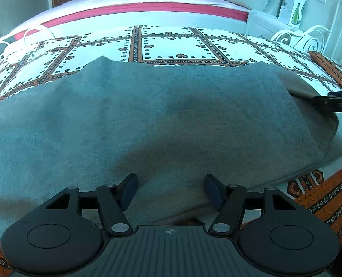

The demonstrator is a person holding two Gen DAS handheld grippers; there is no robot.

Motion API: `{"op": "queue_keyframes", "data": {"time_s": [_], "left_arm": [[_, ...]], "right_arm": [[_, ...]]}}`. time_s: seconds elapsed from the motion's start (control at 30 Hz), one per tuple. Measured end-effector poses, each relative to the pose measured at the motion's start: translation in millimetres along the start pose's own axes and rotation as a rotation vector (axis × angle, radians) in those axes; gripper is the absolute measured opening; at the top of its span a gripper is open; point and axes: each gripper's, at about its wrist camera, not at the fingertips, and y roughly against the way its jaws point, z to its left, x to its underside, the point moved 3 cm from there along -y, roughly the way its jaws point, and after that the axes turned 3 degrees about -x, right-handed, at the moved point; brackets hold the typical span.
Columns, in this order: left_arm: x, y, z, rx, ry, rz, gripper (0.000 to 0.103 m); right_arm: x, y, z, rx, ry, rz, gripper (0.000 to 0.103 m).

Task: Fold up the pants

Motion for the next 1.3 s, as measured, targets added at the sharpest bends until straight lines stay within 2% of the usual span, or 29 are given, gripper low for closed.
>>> {"op": "queue_keyframes", "data": {"time_s": [0.07,0.17,0.23,0.3,0.4,0.5,0.67,0.73,0.77,0.83,0.9,0.93,1.0,1.1,1.17,1.2,1.3], "left_arm": [[0,0,0,0.001,0.0,-0.003,0.065],[1,0,0,0.0,0.001,-0.007,0.065],[2,0,0,0.0,0.0,-0.008,0.065],[2,0,0,0.001,0.001,-0.008,0.065],[2,0,0,0.002,0.002,-0.008,0.065],[2,0,0,0.001,0.004,-0.009,0.065],[3,0,-1,0.0,-0.003,-0.015,0.065],[3,0,-1,-0.001,-0.005,-0.015,0.066],[3,0,-1,-0.002,-0.006,-0.015,0.066],[3,0,-2,-0.006,-0.009,-0.016,0.066],[3,0,-2,-0.01,-0.011,-0.02,0.069],[4,0,-3,-0.012,-0.012,-0.021,0.069],[4,0,-3,-0.014,-0.01,-0.023,0.07],[3,-1,-1,-0.015,-0.009,-0.023,0.072],[3,-1,-1,-0.017,-0.008,-0.023,0.073],[3,-1,-1,-0.018,-0.009,-0.022,0.073],[3,-2,1,-0.014,-0.001,-0.021,0.074]], "right_arm": [[-2,-10,5,0.009,0.041,0.014,0.025],[-2,-15,18,0.025,0.127,0.017,0.023],[-1,-18,22,0.034,0.162,0.018,0.003],[-5,-12,7,0.005,0.03,0.004,0.0],[-1,11,-33,-0.024,-0.25,-0.062,0.0],[29,42,-85,-0.015,-0.592,-0.129,0.0],[108,46,-129,0.008,-0.93,-0.014,0.0],[127,40,-130,-0.005,-1.012,0.031,0.0],[129,37,-127,-0.015,-0.993,0.046,0.002],[122,40,-124,-0.036,-0.95,-0.001,0.023],[113,40,-127,-0.056,-0.91,-0.029,0.055],[108,39,-129,-0.049,-0.884,-0.037,0.063],[103,35,-139,-0.062,-0.888,-0.075,0.065],[101,25,-159,-0.09,-0.986,-0.113,0.064],[107,11,-170,-0.097,-1.084,-0.081,0.058],[110,8,-174,-0.105,-1.135,-0.068,0.05],[118,24,-182,-0.101,-1.239,-0.085,0.049]]}}
